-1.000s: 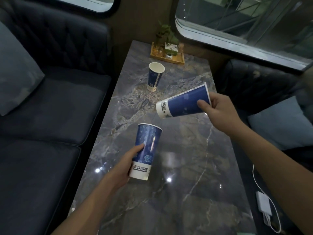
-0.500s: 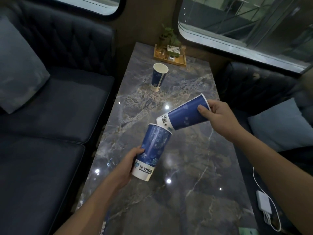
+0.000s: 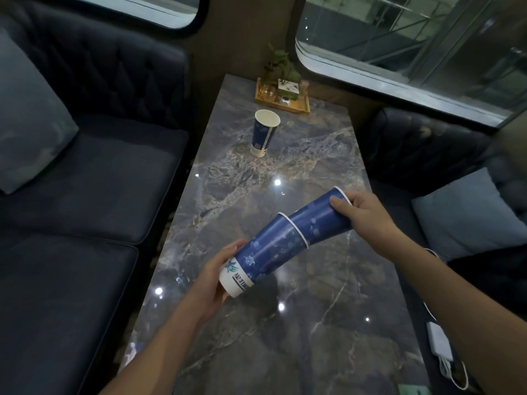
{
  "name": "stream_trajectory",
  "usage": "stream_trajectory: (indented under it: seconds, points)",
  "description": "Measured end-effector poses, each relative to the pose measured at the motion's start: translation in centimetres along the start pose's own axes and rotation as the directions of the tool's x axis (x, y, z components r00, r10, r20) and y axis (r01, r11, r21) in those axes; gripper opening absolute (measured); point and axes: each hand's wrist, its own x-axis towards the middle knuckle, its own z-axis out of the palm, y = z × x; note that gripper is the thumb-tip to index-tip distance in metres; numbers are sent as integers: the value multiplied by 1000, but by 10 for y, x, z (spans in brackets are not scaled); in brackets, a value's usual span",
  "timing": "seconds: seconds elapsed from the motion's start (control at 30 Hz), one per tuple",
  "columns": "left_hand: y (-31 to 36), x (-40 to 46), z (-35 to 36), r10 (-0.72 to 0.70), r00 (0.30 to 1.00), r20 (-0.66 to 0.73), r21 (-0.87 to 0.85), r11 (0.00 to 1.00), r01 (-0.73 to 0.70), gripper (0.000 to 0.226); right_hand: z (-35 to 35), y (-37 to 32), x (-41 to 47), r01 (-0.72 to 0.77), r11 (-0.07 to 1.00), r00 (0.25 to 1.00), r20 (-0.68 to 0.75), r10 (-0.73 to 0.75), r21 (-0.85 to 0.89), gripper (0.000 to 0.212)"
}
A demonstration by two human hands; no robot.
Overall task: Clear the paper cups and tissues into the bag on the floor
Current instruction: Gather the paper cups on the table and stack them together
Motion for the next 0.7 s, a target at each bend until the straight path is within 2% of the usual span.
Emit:
stream_trajectory:
  seconds: [0.13,0.27,0.37,0.53,0.7]
  points:
    - [-3,2,-1,23,998,-65,-54,998,-26,44,17,5,-6,-93,991,993,84,85,94,20]
    - [-5,1,2,33,996,-85,-63,997,-38,54,37,10,-11,-120,989,986,124,109,82,23]
    - [-7,1,3,22,997,-80,-67,997,-28,56,52,11,-16,-142,986,981,142,129,91,32]
    - [-12,2,13,5,997,-75,-69,998,-10,53,85,19,-26,-174,984,984,50,172,29,49]
    - [-14,3,12,-5,999,-40,-59,998,3,41,85,18,-20,-167,986,984,74,165,26,43]
